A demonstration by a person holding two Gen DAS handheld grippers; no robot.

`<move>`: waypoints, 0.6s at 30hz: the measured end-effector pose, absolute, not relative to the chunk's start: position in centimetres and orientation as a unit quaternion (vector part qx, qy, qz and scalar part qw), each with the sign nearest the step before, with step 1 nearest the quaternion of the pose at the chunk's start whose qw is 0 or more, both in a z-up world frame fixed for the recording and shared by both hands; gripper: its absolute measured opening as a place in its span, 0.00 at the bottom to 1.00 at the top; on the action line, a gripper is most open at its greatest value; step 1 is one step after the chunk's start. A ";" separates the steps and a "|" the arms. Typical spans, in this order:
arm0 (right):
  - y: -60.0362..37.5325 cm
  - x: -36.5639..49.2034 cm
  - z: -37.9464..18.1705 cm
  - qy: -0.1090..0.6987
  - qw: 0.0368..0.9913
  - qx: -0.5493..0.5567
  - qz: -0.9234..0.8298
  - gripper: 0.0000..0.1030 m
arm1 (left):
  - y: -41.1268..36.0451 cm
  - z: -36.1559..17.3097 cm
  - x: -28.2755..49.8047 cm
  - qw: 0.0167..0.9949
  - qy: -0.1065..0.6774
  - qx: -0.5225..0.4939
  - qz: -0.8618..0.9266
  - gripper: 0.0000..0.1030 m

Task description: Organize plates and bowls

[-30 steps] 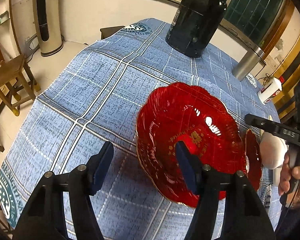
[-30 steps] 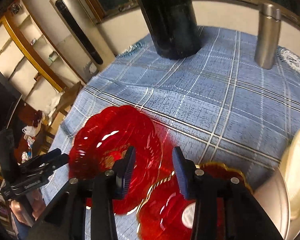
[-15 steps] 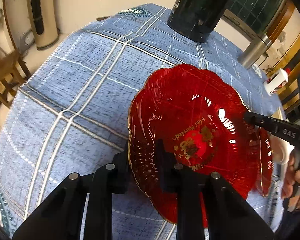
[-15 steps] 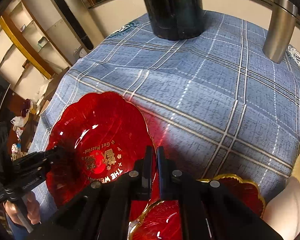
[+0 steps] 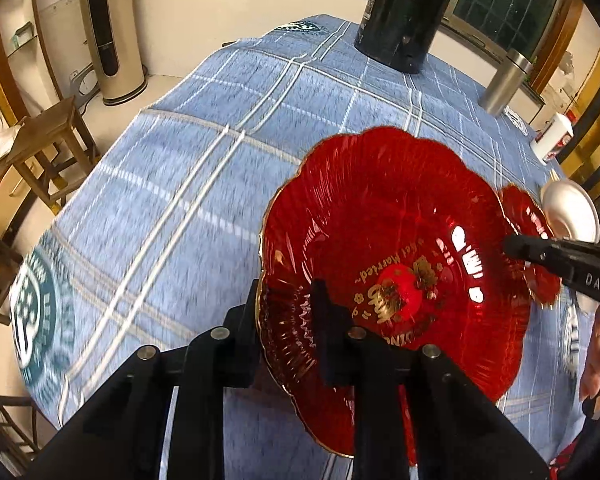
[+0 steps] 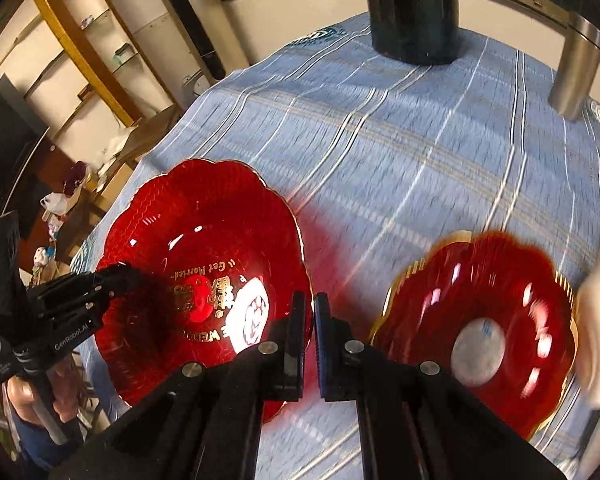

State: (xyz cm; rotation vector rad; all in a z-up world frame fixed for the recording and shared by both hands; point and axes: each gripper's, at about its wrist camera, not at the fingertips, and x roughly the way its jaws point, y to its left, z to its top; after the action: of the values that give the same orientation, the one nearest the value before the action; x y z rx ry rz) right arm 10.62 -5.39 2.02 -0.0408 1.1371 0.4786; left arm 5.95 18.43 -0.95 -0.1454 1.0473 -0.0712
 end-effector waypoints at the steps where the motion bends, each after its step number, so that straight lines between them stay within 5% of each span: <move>1: -5.8 9.7 1.8 0.532 0.816 -0.016 0.226 0.05 | 18.3 -1.0 5.3 0.865 0.496 -0.068 -0.035 0.19; 18: -10.3 3.4 3.0 0.472 0.850 0.017 0.232 0.09 | 16.7 0.6 2.1 0.886 0.459 -0.061 -0.025 0.19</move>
State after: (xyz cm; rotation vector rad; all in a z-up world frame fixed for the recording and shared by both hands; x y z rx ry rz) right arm 3.40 -10.30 3.00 0.0368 0.9945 0.4884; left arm 2.13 16.73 0.56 -0.1266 0.9547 -0.0514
